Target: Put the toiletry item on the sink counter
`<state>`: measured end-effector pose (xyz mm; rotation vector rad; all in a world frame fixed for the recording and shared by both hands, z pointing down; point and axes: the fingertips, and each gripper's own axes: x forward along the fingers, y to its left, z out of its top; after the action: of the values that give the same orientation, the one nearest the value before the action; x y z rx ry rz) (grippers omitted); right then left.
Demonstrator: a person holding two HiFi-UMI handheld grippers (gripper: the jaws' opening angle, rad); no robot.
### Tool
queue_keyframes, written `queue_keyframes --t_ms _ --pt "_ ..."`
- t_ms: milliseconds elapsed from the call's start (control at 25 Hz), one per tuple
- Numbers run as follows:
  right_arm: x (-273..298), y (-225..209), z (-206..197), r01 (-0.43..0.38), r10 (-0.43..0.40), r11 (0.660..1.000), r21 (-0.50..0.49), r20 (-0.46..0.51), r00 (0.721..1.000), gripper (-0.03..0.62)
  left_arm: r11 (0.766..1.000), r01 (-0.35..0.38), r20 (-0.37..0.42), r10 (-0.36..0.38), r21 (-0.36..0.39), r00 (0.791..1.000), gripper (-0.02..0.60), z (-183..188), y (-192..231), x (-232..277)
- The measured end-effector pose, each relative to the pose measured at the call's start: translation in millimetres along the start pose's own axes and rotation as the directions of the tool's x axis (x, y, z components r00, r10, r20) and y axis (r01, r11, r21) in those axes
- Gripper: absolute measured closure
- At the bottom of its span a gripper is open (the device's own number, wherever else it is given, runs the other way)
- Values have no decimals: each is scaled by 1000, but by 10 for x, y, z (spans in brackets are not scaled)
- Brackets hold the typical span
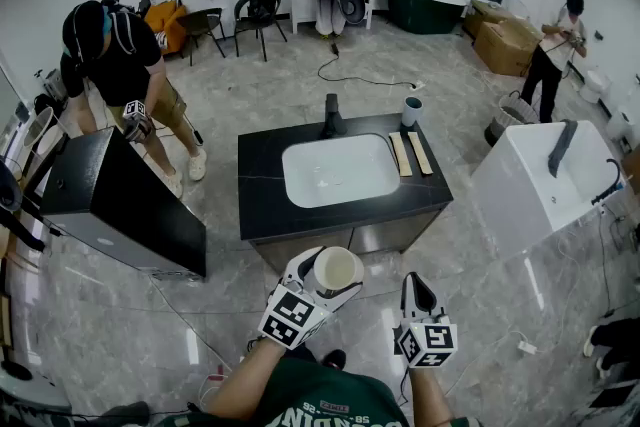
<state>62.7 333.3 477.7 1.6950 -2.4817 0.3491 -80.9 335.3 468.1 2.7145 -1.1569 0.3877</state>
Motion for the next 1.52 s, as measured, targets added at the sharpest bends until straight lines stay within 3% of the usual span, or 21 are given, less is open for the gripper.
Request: queue_keyframes --t_ms 960,1520 --pt "-244 -62 -31 2 -2 1000 -21 -6 1000 551 1000 8 -25 -8 -8 1000 153 -88 -195 85" --pt "-223 -343 89 33 -32 999 -28 32 999 551 999 49 -24 -48 12 999 153 17 -192 537"
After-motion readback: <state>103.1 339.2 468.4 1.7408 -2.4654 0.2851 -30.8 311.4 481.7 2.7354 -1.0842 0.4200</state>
